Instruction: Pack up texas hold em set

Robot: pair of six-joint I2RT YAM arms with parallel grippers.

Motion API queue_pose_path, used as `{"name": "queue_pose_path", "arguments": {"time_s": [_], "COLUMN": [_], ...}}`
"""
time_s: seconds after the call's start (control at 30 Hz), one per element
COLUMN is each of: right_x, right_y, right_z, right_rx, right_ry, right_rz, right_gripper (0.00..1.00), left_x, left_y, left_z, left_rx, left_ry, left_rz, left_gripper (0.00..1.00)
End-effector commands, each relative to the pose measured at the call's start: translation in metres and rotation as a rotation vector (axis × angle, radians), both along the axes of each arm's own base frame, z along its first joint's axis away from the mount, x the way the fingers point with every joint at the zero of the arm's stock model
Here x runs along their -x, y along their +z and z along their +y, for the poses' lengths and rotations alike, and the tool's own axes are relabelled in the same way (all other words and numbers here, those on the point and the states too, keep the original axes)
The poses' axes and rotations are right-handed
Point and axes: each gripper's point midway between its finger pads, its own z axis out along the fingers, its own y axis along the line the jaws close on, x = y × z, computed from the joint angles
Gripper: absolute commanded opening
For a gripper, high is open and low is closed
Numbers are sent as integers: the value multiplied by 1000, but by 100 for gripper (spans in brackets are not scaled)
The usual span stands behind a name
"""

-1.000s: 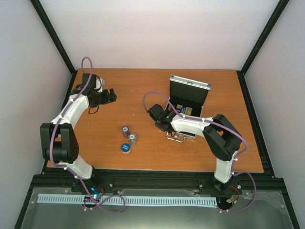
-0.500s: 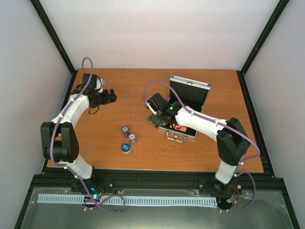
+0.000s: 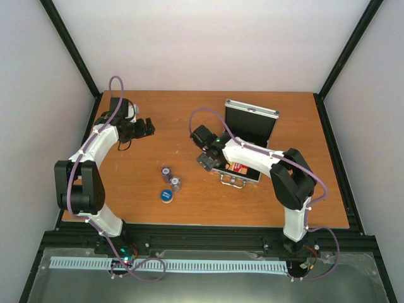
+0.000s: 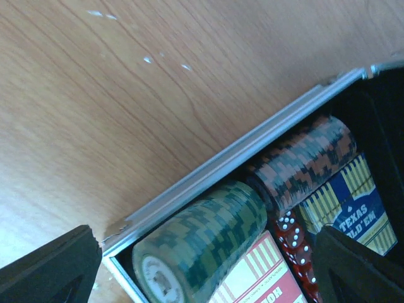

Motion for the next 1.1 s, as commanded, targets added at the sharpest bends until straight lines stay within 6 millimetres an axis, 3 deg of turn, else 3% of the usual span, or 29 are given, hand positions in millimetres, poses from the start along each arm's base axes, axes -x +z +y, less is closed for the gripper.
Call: {"name": "queue_pose_path", "arguments": {"time_s": [0.0, 0.2, 0.43, 0.57, 0.73, 0.9, 1.07], "right_x": [-14, -15, -5, 0, 27, 71, 100], "right_y": [-6, -13, -5, 18, 39, 41, 30], "right_z": [-23, -52, -48, -18, 37, 98, 133], "right_rx": [74, 175, 106, -50, -174, -253, -255], "right_ry": [-110, -199, -180, -87, 108, 289, 383], "right_rz": [-31, -48, -28, -7, 74, 182, 241], "right_gripper": [92, 92, 91, 91, 96, 98, 95], "left_x": [-8, -6, -5, -7, -8, -7, -5], "left_y": [15, 14, 12, 14, 15, 16, 19], "left_z": [2, 3, 3, 2, 3, 4, 5], "left_rx": [11, -1, 1, 4, 4, 4, 2], "left_ry": [8, 7, 5, 5, 11, 20, 28], "left_rz": [-39, -37, -33, -37, -41, -42, -47], "left_gripper": [100, 100, 100, 100, 100, 100, 100]}}
